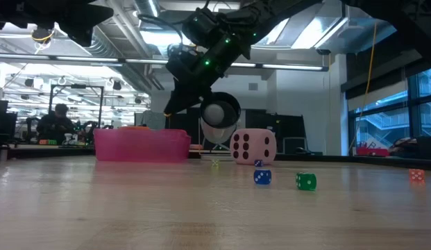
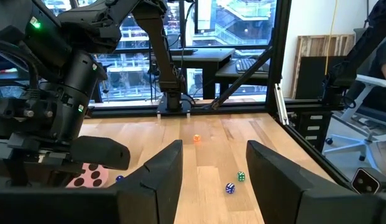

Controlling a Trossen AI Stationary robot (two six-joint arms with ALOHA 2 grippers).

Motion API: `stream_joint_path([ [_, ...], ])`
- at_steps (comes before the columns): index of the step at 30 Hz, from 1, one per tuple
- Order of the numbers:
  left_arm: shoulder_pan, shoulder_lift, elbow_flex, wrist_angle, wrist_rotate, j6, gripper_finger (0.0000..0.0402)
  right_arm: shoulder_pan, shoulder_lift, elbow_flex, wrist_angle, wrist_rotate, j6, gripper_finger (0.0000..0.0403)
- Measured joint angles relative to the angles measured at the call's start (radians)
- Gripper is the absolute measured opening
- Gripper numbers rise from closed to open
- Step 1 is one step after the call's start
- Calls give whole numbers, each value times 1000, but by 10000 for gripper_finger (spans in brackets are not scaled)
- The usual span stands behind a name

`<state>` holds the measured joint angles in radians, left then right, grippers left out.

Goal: Pick & Place Dice
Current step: Put the small yellow dice into the red bin

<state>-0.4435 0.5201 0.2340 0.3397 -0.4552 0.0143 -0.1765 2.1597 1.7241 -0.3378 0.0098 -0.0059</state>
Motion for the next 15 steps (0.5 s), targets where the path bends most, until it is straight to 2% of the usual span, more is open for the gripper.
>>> stream_joint_path([
  [6,0,0,0,0,-9,0,169,15,-7,-1,3,-50,-16,52],
  [12,1,4,0,-4,-148,-19,169,43,-121,-2,-37,-43,-77,52],
  [15,17,21,0,-7,-174,-40,169,62,-198,-2,-72,2,-118,52],
])
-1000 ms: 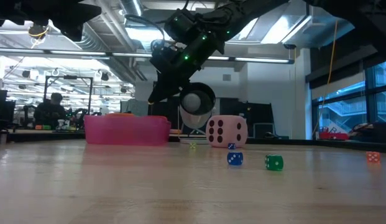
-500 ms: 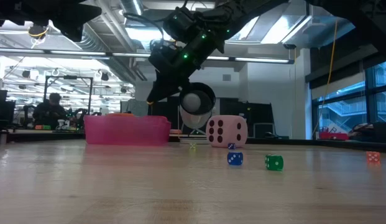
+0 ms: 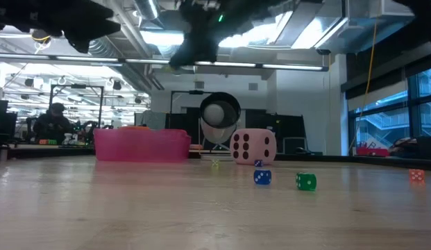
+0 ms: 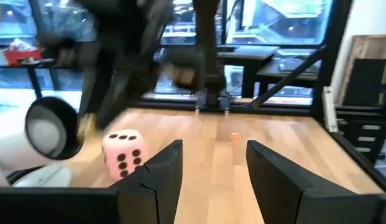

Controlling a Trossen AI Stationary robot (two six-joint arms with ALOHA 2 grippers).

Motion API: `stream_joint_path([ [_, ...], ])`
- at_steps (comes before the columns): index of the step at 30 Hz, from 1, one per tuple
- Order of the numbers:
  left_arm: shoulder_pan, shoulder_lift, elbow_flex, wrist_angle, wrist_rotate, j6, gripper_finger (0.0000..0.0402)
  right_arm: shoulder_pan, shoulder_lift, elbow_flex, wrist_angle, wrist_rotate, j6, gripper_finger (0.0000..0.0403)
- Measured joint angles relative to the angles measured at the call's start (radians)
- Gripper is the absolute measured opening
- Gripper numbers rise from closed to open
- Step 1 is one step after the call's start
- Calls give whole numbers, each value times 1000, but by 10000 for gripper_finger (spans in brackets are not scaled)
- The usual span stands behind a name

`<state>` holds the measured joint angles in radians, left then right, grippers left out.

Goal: Pick & Place Dice
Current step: Put the small yellow dice into the red bin

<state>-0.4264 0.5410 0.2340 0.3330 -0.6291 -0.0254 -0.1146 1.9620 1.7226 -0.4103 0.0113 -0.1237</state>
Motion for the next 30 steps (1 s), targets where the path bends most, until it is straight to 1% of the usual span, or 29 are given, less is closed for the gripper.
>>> stream_joint_path([
  [5,70,55,0,0,0,-58,169,20,-102,-10,17,-1,-35,52],
  [7,102,82,0,0,19,-88,169,26,-143,-54,30,0,-35,52],
  [8,122,96,0,2,36,-98,169,28,-162,-82,64,-1,-32,52],
  [10,155,123,0,21,88,-115,169,28,-216,-164,124,-1,-15,52],
  [15,234,192,1,165,204,-122,169,29,-347,-419,387,-12,32,52],
  [18,287,236,2,239,257,-171,169,46,-393,-569,555,-24,34,52],
  [20,330,273,2,262,292,-234,169,76,-405,-646,622,17,14,52],
  [23,402,341,1,295,361,-339,169,133,-399,-723,716,108,-62,52],
  [26,474,422,6,346,449,-428,169,187,-395,-764,776,175,-128,52],
  [30,536,539,38,487,578,-508,178,223,-395,-786,803,211,-176,52],
])
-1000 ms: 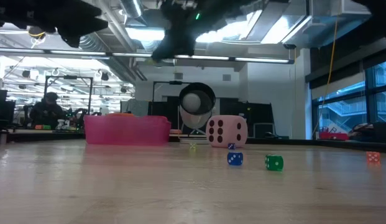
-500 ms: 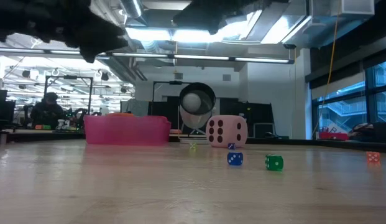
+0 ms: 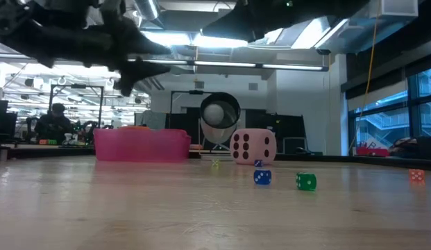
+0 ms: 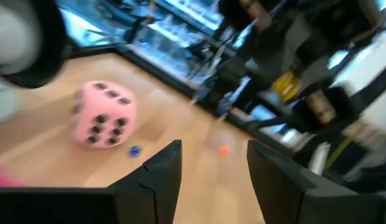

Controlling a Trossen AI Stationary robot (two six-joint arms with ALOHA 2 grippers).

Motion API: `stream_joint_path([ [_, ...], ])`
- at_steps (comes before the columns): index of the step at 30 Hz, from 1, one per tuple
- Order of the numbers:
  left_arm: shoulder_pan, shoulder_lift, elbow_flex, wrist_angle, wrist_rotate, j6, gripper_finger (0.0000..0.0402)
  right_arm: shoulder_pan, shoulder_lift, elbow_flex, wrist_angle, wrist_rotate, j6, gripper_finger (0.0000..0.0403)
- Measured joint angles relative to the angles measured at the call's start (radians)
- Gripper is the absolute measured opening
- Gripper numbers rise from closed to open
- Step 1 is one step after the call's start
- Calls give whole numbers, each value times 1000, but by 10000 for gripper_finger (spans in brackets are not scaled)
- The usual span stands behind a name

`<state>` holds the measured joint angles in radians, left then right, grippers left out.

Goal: Pick & Place Dice
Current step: Put the small yellow dice into the red bin

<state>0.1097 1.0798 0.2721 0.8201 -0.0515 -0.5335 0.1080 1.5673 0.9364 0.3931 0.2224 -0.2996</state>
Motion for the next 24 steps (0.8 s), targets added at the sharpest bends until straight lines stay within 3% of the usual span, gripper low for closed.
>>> stream_joint_path([
  [7,40,188,90,151,166,-112,208,12,38,-10,21,2,-37,52],
  [14,35,296,170,149,213,-125,207,12,48,-10,-7,11,-49,52],
  [24,-11,302,186,228,193,-117,201,7,50,-8,-3,-1,-48,52],
])
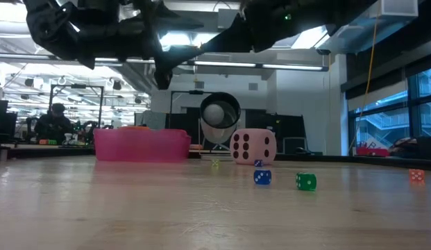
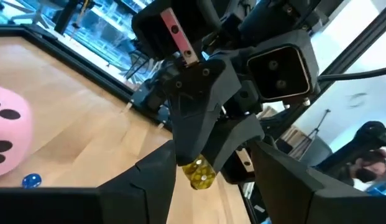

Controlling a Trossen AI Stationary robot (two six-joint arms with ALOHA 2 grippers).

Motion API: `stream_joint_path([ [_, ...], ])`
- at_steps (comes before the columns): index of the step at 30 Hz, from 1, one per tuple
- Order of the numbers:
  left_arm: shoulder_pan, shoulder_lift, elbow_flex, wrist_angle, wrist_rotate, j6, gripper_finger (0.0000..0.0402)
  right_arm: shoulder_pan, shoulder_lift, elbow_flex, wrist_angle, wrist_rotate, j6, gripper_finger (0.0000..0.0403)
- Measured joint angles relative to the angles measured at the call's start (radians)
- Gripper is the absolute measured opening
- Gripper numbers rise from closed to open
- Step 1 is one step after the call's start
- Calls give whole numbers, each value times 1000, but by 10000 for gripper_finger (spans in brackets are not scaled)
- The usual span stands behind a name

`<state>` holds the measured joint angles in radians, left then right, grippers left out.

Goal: Pick & Place Dice
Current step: Put the small yellow dice into the red bin

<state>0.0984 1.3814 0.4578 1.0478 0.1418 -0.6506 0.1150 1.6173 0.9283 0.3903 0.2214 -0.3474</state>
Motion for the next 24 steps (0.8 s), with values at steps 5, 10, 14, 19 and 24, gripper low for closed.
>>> stream_joint_path([
  [5,-12,1,-1,2,-1,0,199,-2,0,0,4,-1,0,52],
  [10,-12,1,-1,-1,3,-1,198,-3,0,0,15,3,-1,52],
  [14,-12,1,-2,-6,4,-1,198,-3,0,0,15,6,-1,52],
  [19,-12,1,-2,-10,3,-1,199,-3,0,0,15,29,-9,52],
  [24,-13,1,-3,-12,-4,-2,198,-3,0,0,15,26,-13,52],
])
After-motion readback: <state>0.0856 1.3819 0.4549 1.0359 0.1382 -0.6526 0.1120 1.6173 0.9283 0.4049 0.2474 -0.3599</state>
